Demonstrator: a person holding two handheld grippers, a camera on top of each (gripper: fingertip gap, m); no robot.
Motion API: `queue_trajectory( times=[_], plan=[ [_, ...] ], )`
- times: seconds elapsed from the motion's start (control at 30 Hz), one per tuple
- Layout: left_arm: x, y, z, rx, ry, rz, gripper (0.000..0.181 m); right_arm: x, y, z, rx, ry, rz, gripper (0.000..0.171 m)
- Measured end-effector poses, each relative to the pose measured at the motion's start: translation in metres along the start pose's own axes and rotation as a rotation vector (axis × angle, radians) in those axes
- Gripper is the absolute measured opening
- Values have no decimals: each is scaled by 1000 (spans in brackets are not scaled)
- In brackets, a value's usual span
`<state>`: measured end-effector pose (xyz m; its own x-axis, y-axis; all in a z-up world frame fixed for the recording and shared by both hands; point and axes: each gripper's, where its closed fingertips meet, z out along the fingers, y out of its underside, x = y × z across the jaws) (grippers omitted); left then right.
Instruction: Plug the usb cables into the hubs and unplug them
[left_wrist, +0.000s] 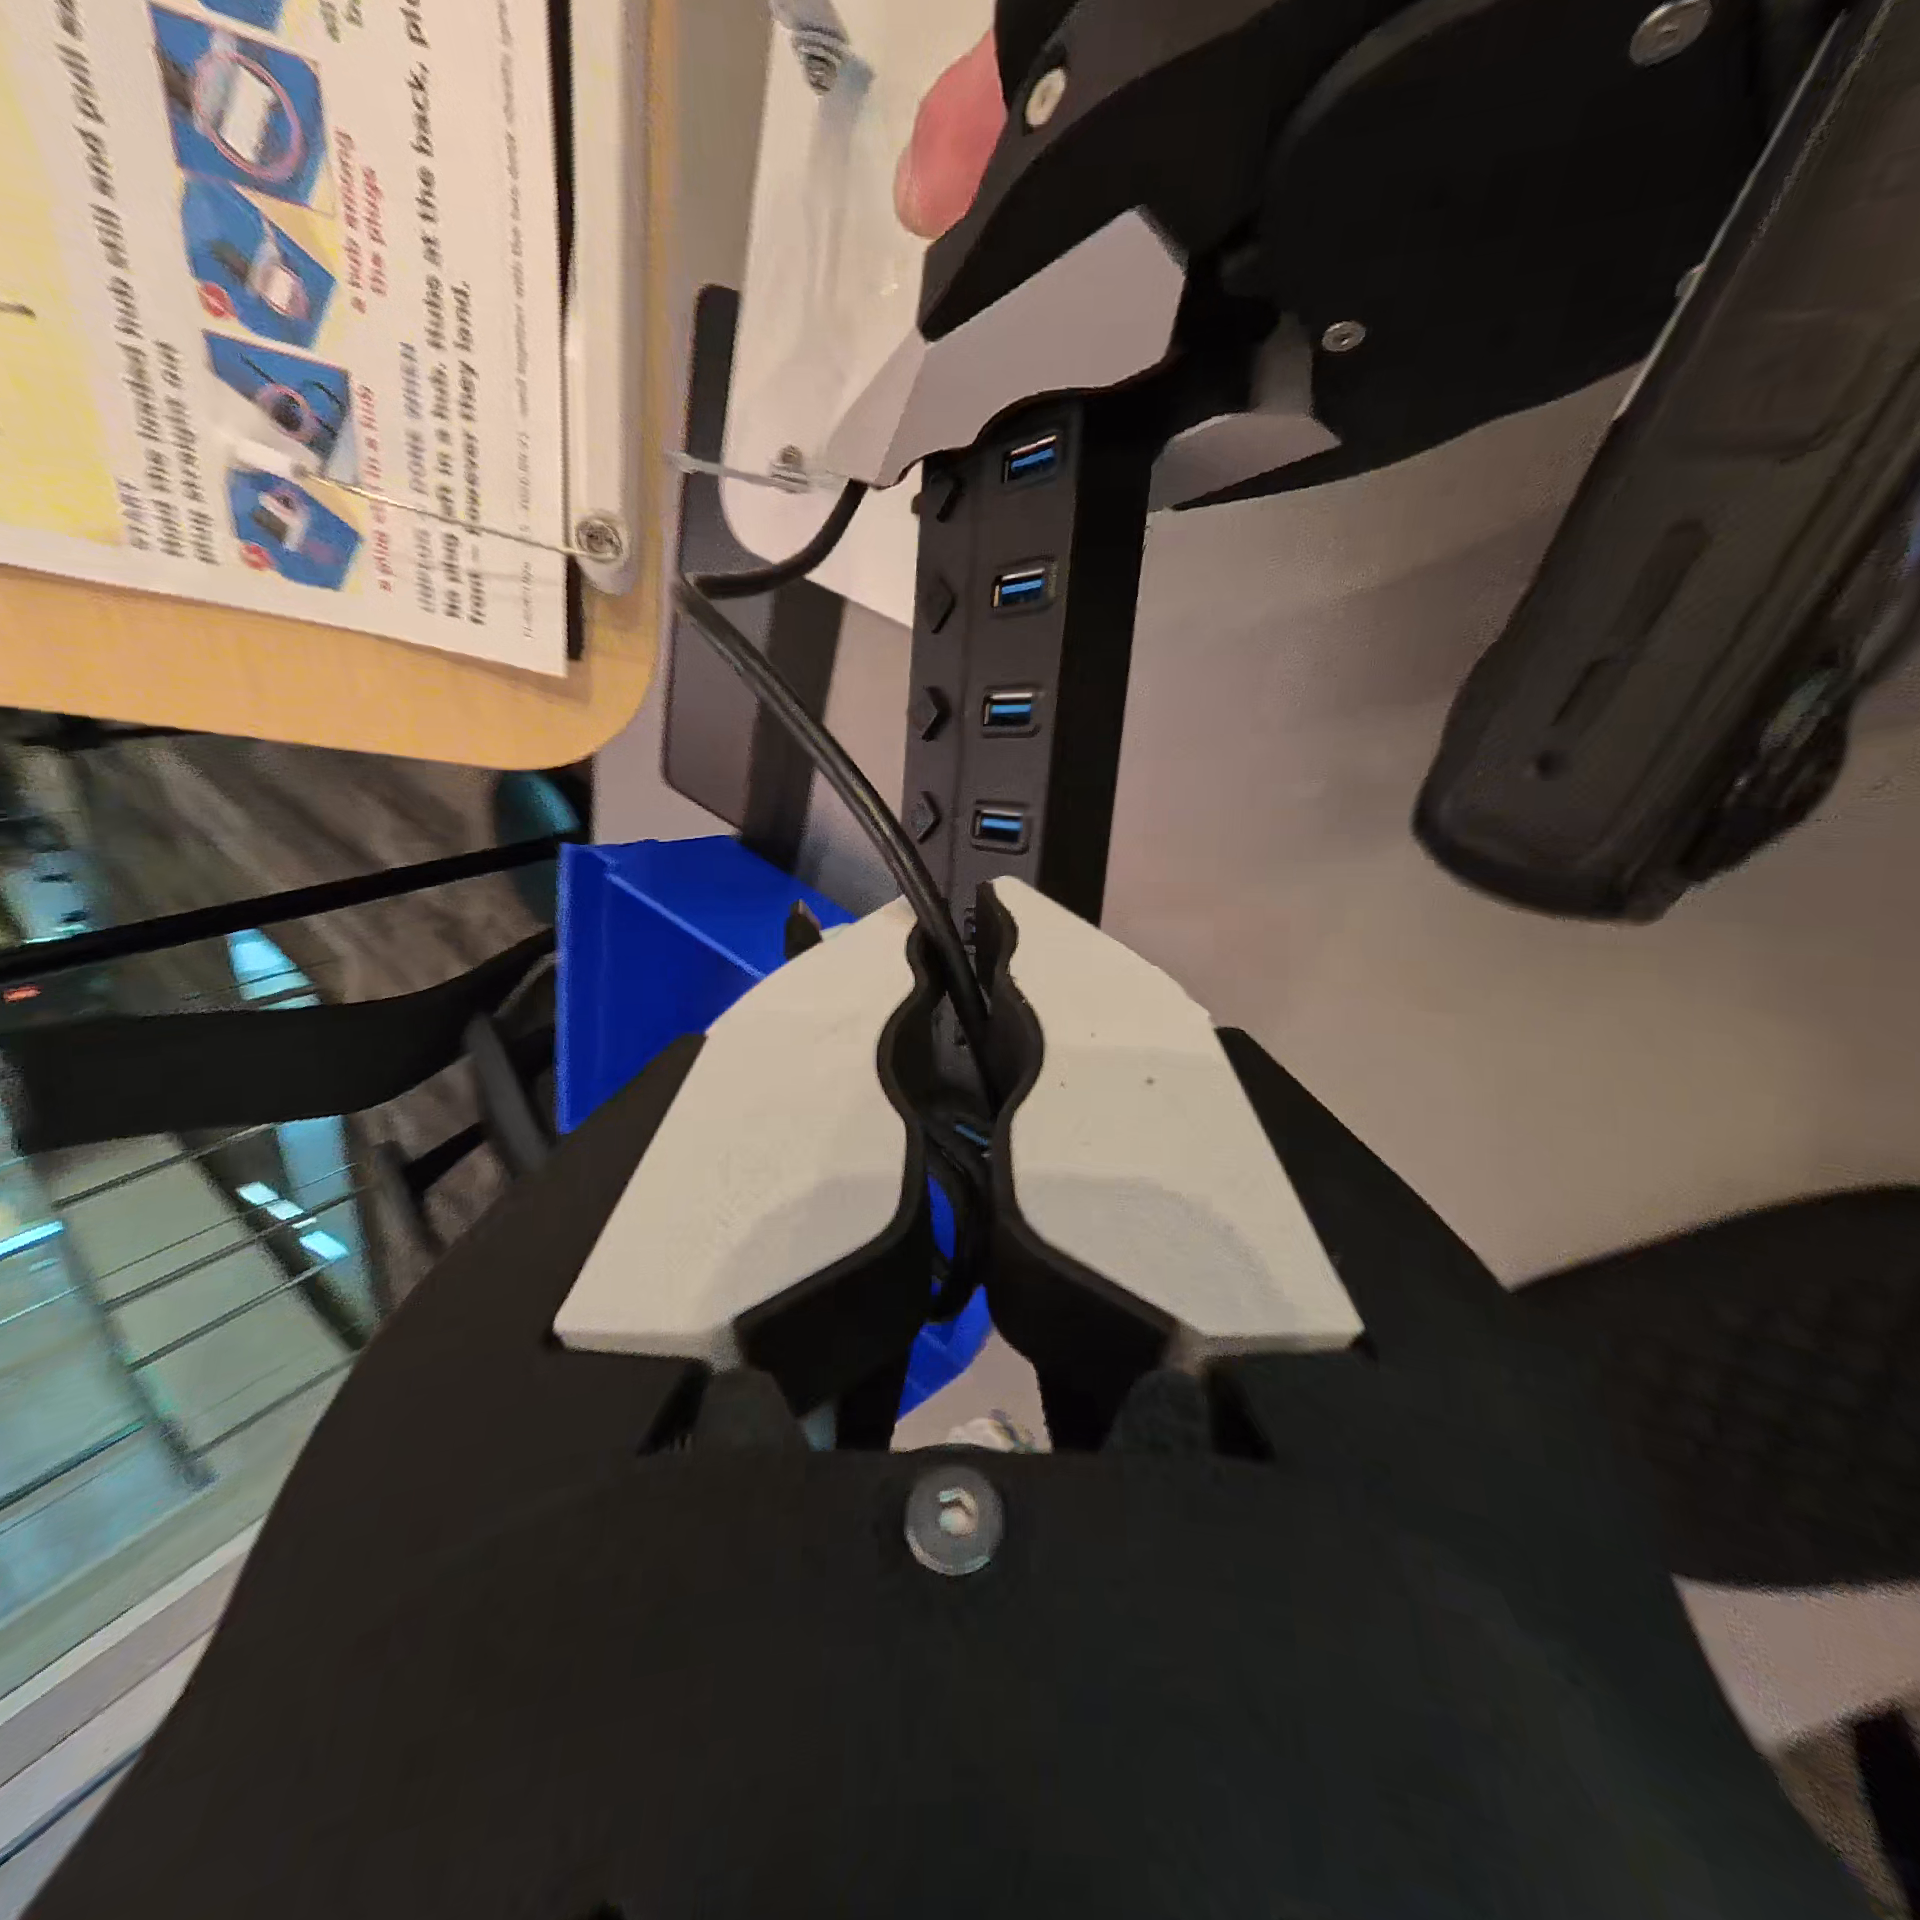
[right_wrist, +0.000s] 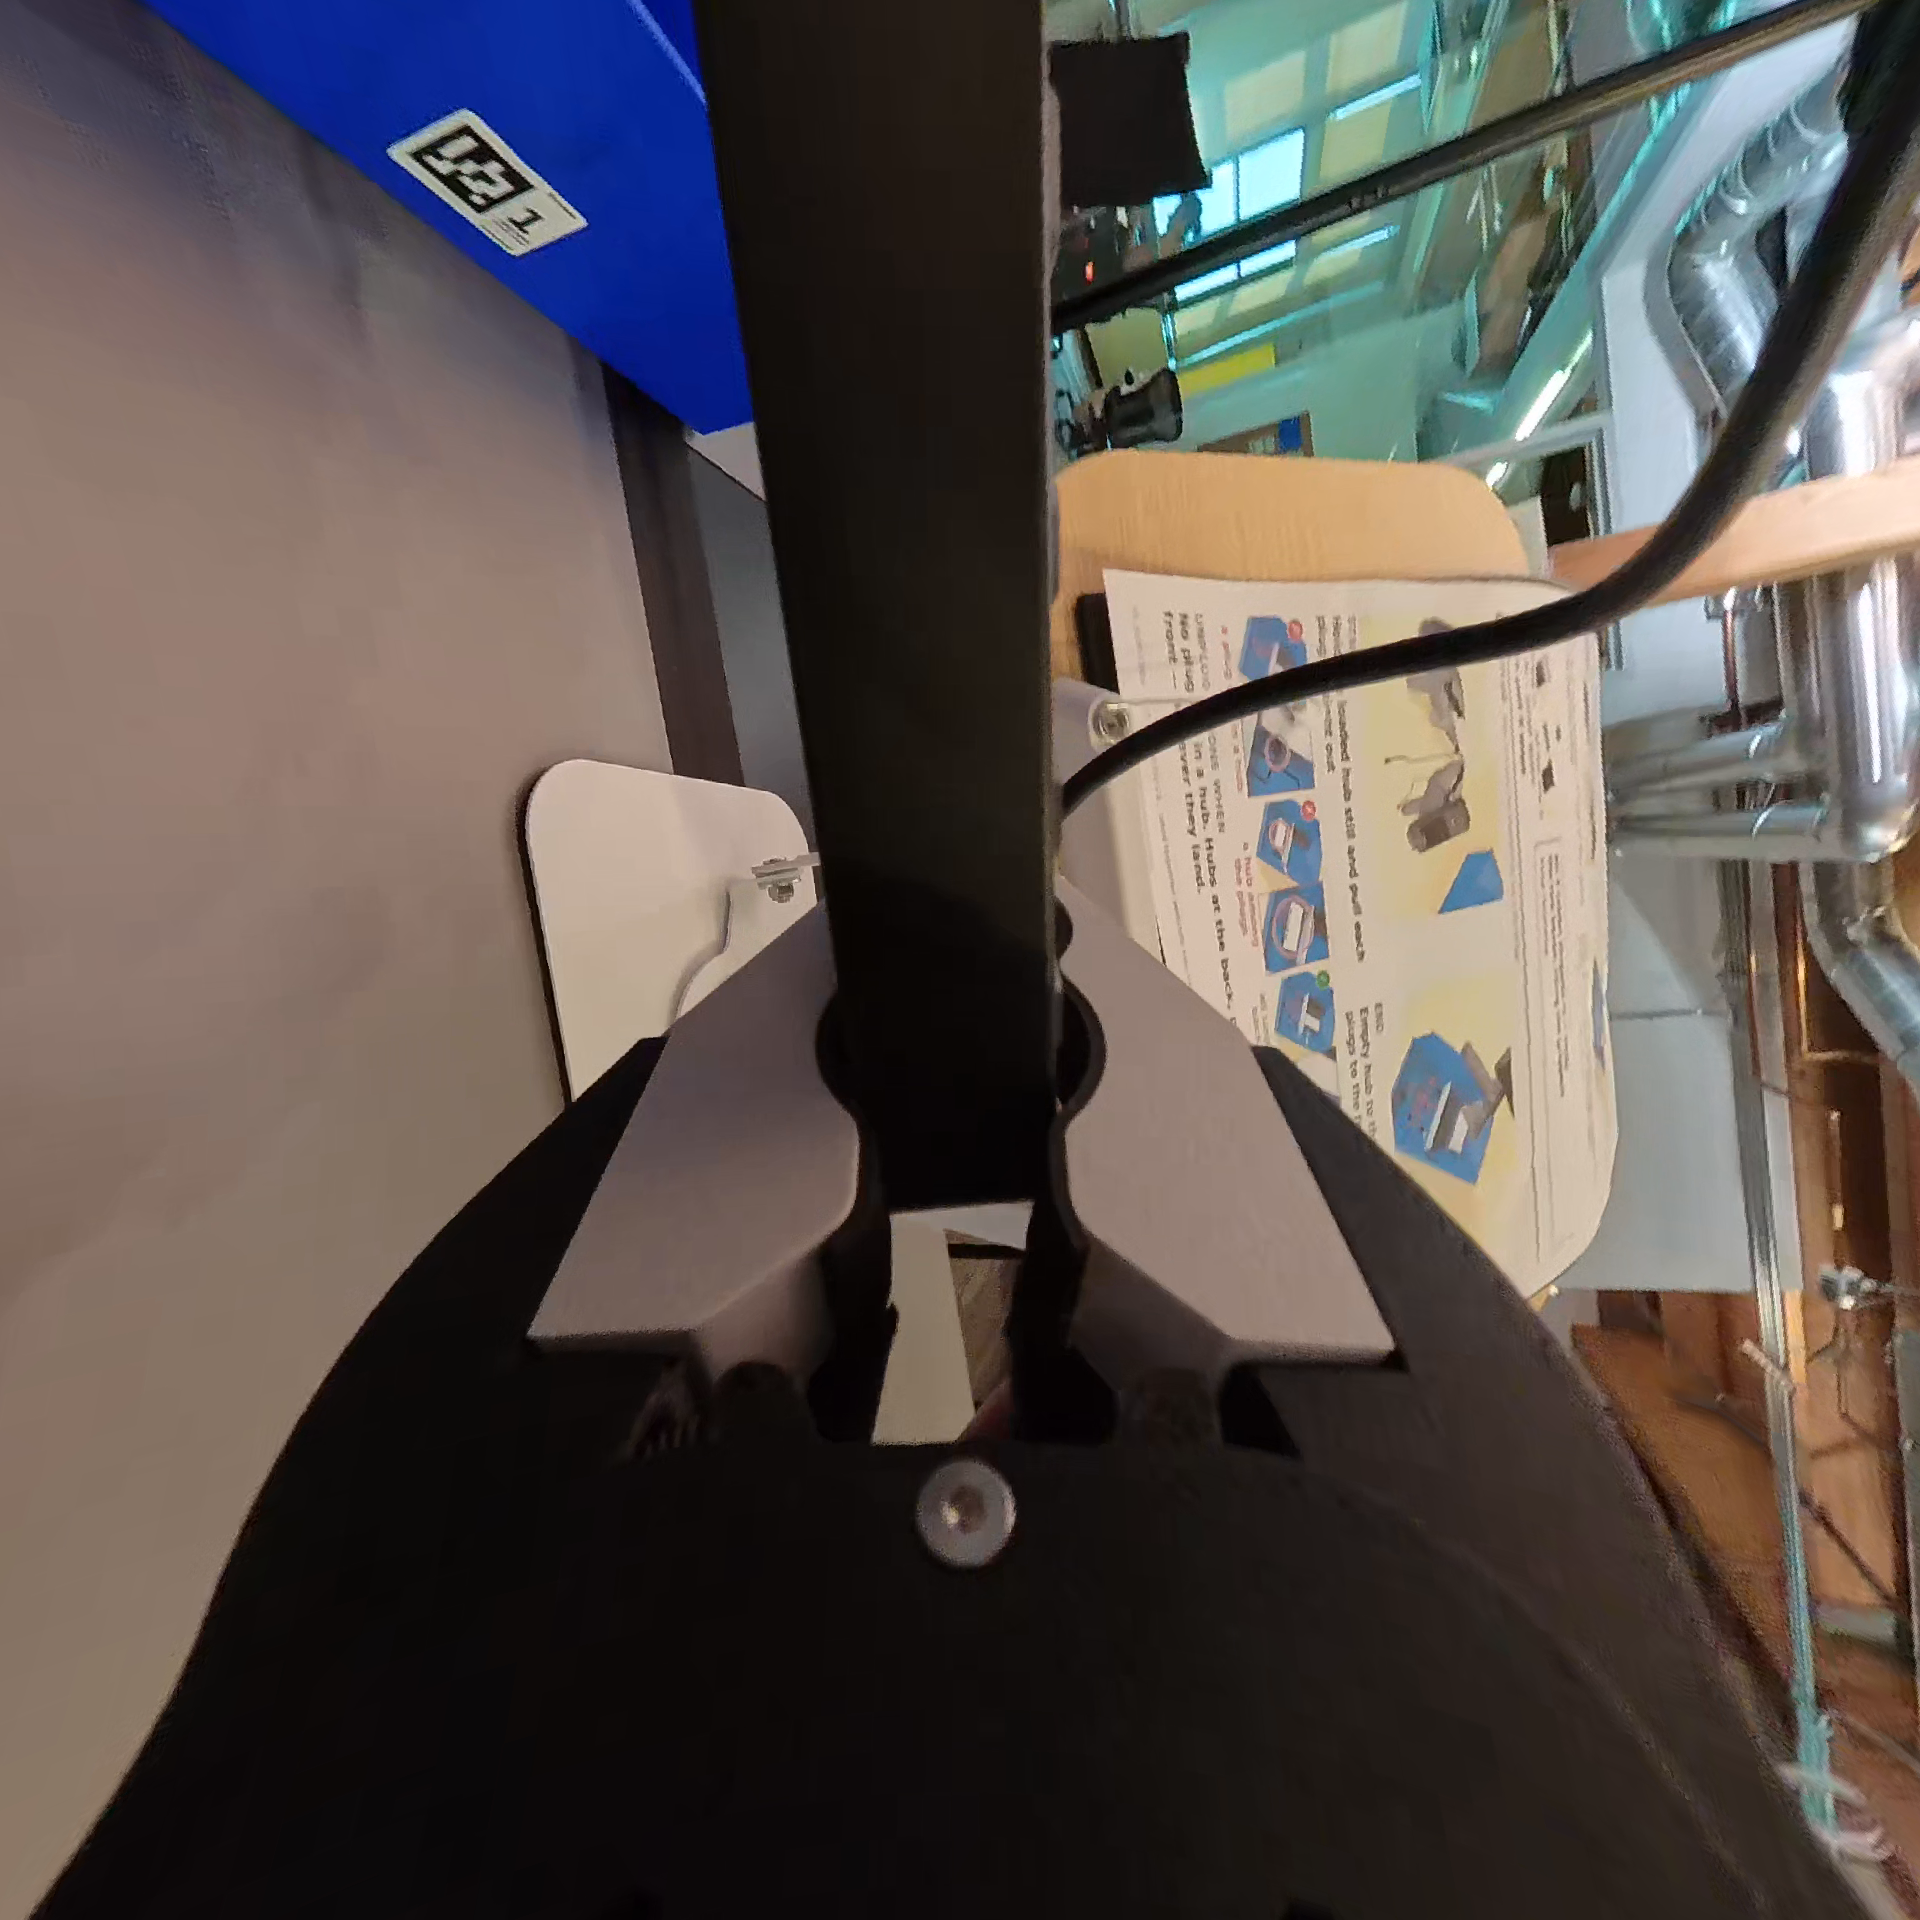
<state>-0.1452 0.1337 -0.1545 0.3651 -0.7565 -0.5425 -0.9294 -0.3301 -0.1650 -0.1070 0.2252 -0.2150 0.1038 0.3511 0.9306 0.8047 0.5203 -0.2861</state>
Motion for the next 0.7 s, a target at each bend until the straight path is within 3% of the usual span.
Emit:
queue_trajectory(
  times=[0.03,0.17,0.33,0.5,0.7],
  plan=[
    [-1,-2,3,-6,-58,22,5,2,2,0,-9,6,22,22],
    [3,-14,10,47,-243,109,14,11,9,-1,-12,21,112,22],
    [-3,-34,-6,222,-508,229,18,22,17,-2,-12,47,171,22],
    [-1,-48,-35,400,-773,365,10,27,22,-3,-21,54,202,23],
    [10,-55,-53,474,-885,499,8,32,19,-4,23,73,273,22]
  ],
)
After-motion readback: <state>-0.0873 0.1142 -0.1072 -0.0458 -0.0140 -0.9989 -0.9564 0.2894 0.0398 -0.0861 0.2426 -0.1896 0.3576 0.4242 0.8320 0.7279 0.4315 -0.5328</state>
